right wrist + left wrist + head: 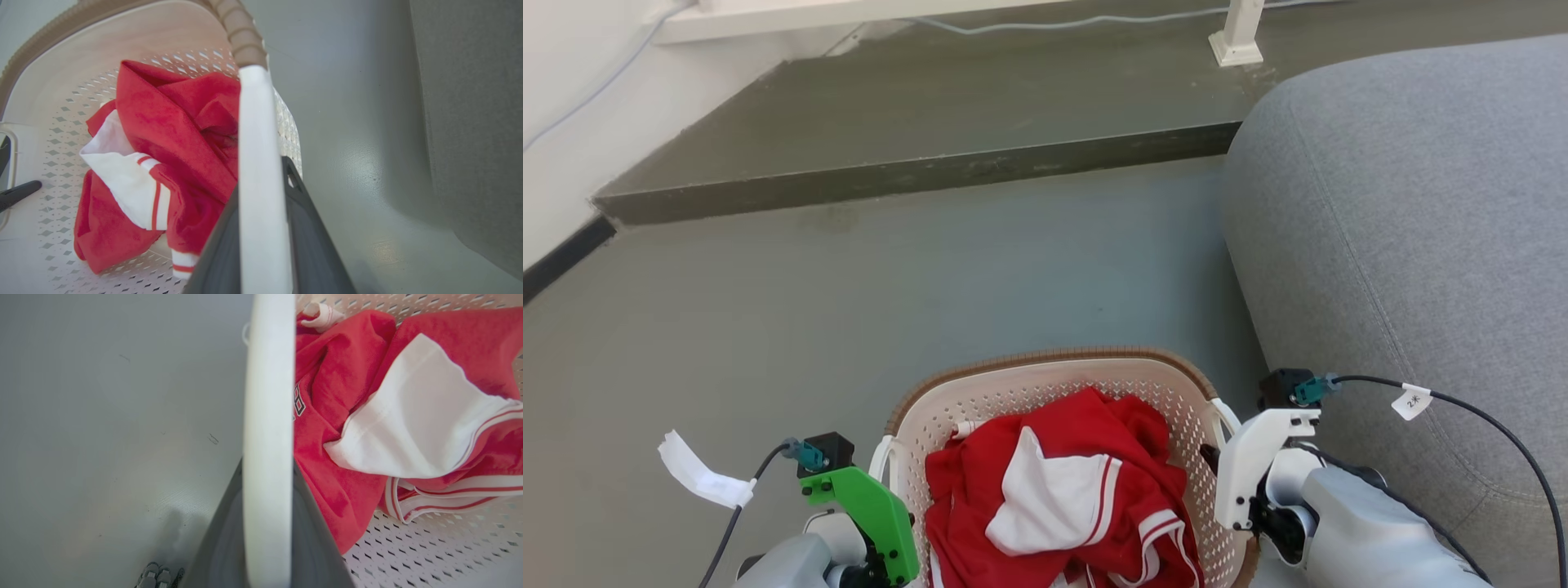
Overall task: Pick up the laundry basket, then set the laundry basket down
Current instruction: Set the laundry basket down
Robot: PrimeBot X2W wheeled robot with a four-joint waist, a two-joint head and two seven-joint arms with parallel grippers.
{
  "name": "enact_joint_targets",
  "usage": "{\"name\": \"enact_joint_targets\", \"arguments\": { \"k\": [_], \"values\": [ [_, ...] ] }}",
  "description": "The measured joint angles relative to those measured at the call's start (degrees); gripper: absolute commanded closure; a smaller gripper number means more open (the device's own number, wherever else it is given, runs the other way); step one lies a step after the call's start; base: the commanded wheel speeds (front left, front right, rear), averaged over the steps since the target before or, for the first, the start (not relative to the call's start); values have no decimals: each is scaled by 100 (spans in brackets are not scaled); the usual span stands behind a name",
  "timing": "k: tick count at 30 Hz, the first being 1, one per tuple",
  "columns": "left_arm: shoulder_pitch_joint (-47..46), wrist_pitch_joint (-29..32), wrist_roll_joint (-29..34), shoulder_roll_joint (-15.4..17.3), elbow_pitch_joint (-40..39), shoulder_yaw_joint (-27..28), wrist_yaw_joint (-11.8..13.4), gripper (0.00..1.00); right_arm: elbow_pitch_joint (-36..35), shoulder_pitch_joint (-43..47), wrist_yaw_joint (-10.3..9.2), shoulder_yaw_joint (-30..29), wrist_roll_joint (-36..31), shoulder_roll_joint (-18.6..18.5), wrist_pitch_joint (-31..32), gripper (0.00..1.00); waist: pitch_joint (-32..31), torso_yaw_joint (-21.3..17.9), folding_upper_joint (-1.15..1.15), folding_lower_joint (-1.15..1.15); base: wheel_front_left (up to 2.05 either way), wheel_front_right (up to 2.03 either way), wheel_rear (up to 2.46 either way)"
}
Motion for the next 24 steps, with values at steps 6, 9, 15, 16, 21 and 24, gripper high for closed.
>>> {"name": "enact_joint_targets", "arguments": {
  "k": [6, 9, 15, 16, 21, 24],
  "values": [
    [-65, -86, -4, 3, -33, 30, 0, 100, -10, -137, -7, 35, 0, -8, -42, 100, 171, -16, 0, 0, 0, 0, 0],
    [-169, -178, -4, 20, -86, 52, 0, 100, -30, -258, -18, 52, 0, -31, -110, 100, 290, -21, 0, 0, 0, 0, 0],
    [-432, -399, -2, 135, -187, 71, 0, 100, -131, -537, -81, 62, -2, -40, -285, 100, 612, -32, 0, 0, 0, 0, 0],
    [-469, -430, -1, 152, -200, 73, 0, 100, -147, -585, -110, 63, -2, -38, -312, 100, 674, -34, 0, 0, 0, 0, 0],
    [-678, -580, 73, 246, -325, 67, 0, 100, -221, -767, -196, 60, -8, -42, -502, 100, 1019, -37, 0, 0, 0, 0, 0],
    [-792, -681, 97, 315, -378, 66, 0, 100, -297, -877, -279, 63, -8, -35, -594, 100, 1244, -35, 0, 0, 0, 0, 0]
  ]
}}
